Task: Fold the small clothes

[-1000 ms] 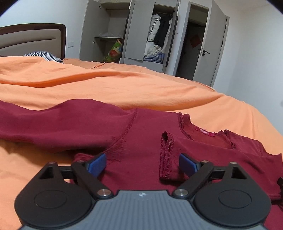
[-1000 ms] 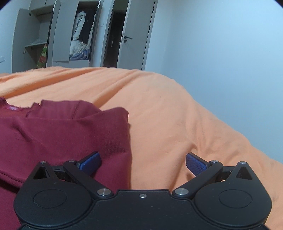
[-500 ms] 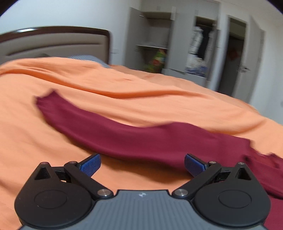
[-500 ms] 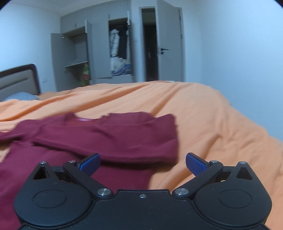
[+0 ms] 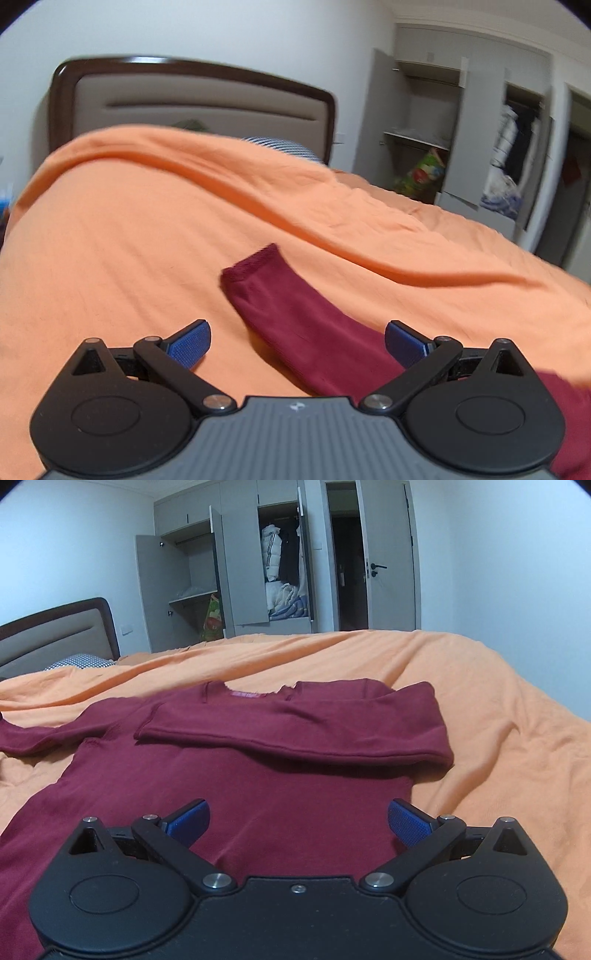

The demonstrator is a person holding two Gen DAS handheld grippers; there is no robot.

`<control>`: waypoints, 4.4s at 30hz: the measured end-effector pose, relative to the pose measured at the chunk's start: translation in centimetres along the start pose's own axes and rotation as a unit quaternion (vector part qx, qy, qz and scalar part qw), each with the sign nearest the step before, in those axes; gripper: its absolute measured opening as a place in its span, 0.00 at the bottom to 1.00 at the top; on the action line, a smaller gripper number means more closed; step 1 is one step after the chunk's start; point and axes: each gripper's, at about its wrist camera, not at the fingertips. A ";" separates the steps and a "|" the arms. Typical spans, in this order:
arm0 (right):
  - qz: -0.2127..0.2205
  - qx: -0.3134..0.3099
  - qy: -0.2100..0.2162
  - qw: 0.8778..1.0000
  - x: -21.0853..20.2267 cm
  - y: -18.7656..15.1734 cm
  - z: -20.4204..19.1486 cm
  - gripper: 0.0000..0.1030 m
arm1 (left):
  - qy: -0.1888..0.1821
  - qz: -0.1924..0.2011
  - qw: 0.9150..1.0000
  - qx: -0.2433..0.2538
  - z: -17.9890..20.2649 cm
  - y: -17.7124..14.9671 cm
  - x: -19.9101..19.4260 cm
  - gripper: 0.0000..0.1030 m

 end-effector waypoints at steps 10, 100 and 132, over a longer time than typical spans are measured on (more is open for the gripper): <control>-0.016 -0.003 -0.004 1.000 0.1 -1.0 -0.3 0.99 | 0.002 -0.015 0.990 -0.138 -4.1 -1.4 4.9 0.12; 0.063 0.058 0.026 0.996 9.3 8.0 -0.8 0.07 | -0.233 0.004 0.954 0.190 17.7 -4.4 -3.5 1.00; 0.039 -0.012 -0.110 0.993 9.9 2.9 0.5 0.96 | -0.158 -0.051 0.973 0.158 18.9 -6.5 -0.5 0.93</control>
Point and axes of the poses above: each gripper's, at about its wrist camera, not at the fingertips, and x roughly the way its jaws point, z to its right, y to its top, and after that the axes turned 14 degrees about x, right-handed
